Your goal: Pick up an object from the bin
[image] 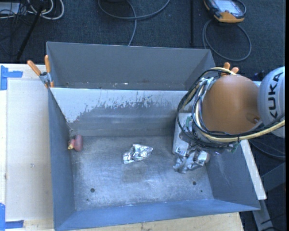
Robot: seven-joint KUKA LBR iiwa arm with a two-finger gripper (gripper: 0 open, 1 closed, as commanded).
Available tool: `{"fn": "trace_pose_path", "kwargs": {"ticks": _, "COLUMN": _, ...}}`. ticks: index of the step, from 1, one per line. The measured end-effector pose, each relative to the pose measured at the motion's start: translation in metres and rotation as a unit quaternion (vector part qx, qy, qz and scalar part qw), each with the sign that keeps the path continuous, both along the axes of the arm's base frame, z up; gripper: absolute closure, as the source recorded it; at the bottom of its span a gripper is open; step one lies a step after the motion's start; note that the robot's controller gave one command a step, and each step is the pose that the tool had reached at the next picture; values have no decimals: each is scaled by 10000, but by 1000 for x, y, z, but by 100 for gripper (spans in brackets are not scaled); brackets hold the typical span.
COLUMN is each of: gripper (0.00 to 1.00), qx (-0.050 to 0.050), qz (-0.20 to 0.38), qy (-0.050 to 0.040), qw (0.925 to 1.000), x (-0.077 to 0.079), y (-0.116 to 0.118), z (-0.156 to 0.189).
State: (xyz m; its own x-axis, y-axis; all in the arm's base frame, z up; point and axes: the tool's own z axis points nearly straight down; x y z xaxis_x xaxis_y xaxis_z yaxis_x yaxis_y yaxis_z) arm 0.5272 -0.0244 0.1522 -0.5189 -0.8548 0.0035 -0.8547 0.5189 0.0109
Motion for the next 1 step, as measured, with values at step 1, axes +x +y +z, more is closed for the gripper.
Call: {"fn": "trace_pose_path", "kwargs": {"ticks": 1, "gripper": 100, "qx": -4, "qz": -1029, "qy": -37, "qw": 9947, "x": -19, "y": 78, "z": 1}}
